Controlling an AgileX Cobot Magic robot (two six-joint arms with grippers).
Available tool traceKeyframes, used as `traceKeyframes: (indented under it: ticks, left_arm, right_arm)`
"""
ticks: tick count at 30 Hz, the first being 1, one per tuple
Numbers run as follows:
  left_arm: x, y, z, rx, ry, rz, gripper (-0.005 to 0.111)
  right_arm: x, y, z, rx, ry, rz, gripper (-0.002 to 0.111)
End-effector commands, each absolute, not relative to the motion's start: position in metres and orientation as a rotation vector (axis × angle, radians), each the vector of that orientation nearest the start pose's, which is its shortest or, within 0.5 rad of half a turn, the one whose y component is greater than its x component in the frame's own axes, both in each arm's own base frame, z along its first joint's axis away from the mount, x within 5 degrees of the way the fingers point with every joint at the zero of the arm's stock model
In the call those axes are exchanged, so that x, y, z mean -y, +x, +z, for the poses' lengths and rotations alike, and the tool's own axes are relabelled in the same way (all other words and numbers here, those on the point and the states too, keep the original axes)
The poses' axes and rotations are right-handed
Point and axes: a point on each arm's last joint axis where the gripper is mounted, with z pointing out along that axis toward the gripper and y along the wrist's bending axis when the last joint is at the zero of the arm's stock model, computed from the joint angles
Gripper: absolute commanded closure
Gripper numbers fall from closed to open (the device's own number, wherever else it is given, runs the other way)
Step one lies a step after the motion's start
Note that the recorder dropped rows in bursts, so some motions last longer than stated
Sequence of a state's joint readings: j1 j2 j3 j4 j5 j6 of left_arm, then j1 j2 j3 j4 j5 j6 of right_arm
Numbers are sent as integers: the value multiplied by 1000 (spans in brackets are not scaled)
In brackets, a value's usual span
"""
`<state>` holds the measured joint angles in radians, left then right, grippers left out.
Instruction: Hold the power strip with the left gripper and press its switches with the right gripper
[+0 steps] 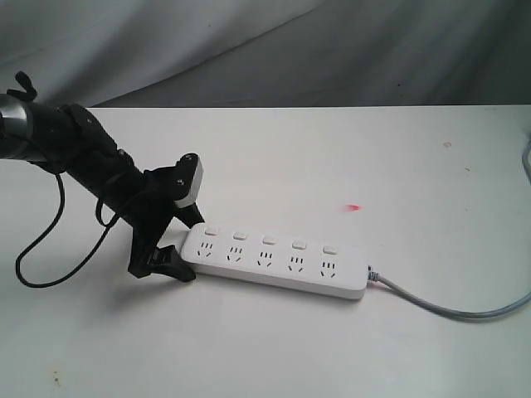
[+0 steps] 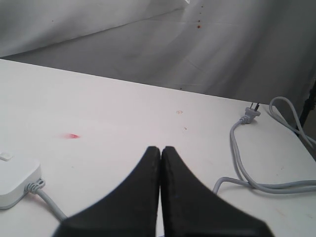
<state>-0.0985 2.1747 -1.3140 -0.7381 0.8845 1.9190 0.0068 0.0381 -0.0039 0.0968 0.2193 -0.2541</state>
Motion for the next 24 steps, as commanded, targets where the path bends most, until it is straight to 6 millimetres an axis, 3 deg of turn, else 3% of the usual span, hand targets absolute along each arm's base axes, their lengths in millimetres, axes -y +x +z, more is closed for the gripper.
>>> traceKeyframes:
  ticks: [1, 14, 24]
  left_arm:
    - [85, 388, 97, -1980, 1845, -530, 26]
    - [86, 388, 92, -1994, 1821, -547, 26]
    - [73, 390, 93, -2024, 1759, -570, 26]
  right_arm:
    - [-2, 58, 191, -1731, -160, -106, 108]
    - [-2, 58, 191, -1731, -160, -106, 108]
    - [-2, 58, 191, -1731, -160, -106, 108]
